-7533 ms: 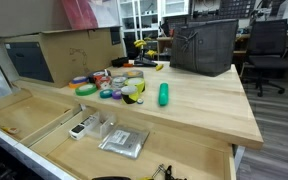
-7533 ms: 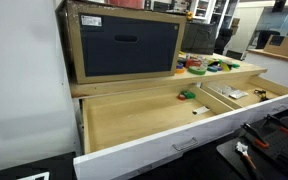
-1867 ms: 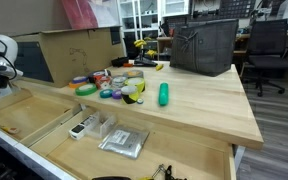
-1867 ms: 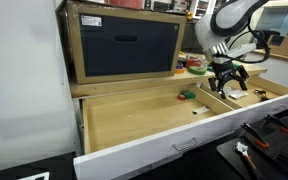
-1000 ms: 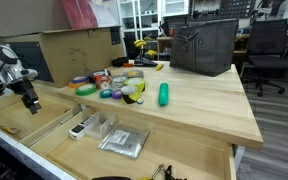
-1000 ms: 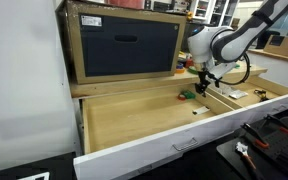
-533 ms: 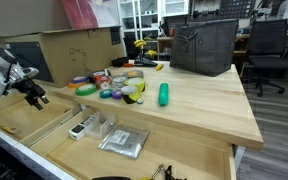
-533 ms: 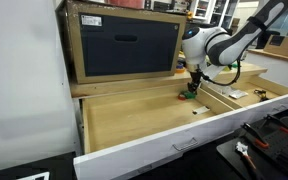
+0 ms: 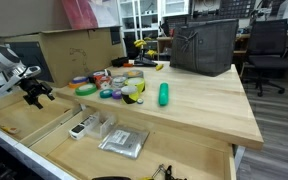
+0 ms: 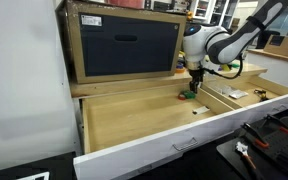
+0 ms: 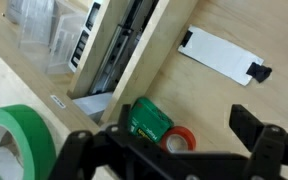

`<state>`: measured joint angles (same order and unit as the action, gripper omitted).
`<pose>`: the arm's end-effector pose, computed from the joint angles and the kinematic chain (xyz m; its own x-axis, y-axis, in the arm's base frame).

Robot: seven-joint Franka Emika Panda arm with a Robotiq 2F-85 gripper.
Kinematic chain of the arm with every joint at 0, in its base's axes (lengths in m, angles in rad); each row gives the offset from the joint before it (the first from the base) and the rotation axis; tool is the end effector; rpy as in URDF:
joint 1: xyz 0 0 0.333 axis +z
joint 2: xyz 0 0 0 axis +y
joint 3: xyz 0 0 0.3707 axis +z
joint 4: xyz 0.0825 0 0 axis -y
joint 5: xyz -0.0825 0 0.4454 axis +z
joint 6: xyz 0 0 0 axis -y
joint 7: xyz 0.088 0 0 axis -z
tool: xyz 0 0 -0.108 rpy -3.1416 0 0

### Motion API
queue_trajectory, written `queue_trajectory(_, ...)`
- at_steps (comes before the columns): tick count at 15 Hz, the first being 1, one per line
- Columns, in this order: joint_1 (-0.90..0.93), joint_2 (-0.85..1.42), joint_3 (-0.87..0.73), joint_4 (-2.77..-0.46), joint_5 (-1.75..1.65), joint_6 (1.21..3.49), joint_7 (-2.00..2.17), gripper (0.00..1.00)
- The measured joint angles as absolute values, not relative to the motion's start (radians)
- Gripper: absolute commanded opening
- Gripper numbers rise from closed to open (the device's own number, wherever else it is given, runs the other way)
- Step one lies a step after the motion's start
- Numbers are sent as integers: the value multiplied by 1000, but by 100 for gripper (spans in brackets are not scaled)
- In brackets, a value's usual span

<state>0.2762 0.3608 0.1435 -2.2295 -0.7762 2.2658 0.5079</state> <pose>0.5250 0.2161 0.1892 0.8793 0.4417 -0.1782 0.4696 -0.7412 0.4797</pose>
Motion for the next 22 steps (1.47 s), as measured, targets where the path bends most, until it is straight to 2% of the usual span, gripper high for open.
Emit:
queue_trajectory(7, 258, 361, 136, -2222, -834, 2265, 258, 100)
queue_trajectory(13, 311, 386, 115, -2222, -1131, 2224, 587, 100)
queue_trajectory(22, 311, 417, 144, -2223, -1222, 2194, 785, 100)
